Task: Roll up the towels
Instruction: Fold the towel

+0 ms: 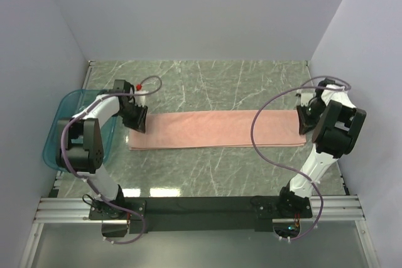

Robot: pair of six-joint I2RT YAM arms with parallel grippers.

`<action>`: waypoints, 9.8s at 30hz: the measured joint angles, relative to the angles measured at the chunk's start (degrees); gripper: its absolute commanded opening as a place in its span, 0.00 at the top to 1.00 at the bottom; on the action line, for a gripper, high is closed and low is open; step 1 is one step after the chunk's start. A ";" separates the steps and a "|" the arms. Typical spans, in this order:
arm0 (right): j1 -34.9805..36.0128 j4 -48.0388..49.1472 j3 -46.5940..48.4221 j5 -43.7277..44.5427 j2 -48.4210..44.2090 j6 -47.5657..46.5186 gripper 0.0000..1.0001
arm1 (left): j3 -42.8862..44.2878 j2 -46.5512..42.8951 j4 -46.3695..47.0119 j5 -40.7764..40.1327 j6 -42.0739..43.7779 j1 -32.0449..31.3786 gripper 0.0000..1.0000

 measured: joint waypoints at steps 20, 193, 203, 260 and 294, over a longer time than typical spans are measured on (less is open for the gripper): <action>8.37 9.49 16.79 -2.38 13.14 6.84 0.93 | 8.13 8.15 9.03 -9.25 -7.67 -1.36 0.72; 21.97 -0.74 21.68 -9.51 11.96 19.58 0.65 | 12.39 14.67 2.36 2.82 -12.26 -11.43 1.00; 25.05 7.08 2.56 -7.34 3.93 18.95 0.63 | 34.62 28.50 4.48 -6.40 -11.87 -11.06 0.83; 50.23 20.26 -13.73 -40.89 -0.42 34.60 0.61 | 58.93 43.95 16.65 11.19 -14.45 -12.15 0.26; 46.12 32.83 -1.68 -48.13 13.79 49.35 0.78 | -17.03 15.56 46.27 51.41 -35.78 -18.27 0.55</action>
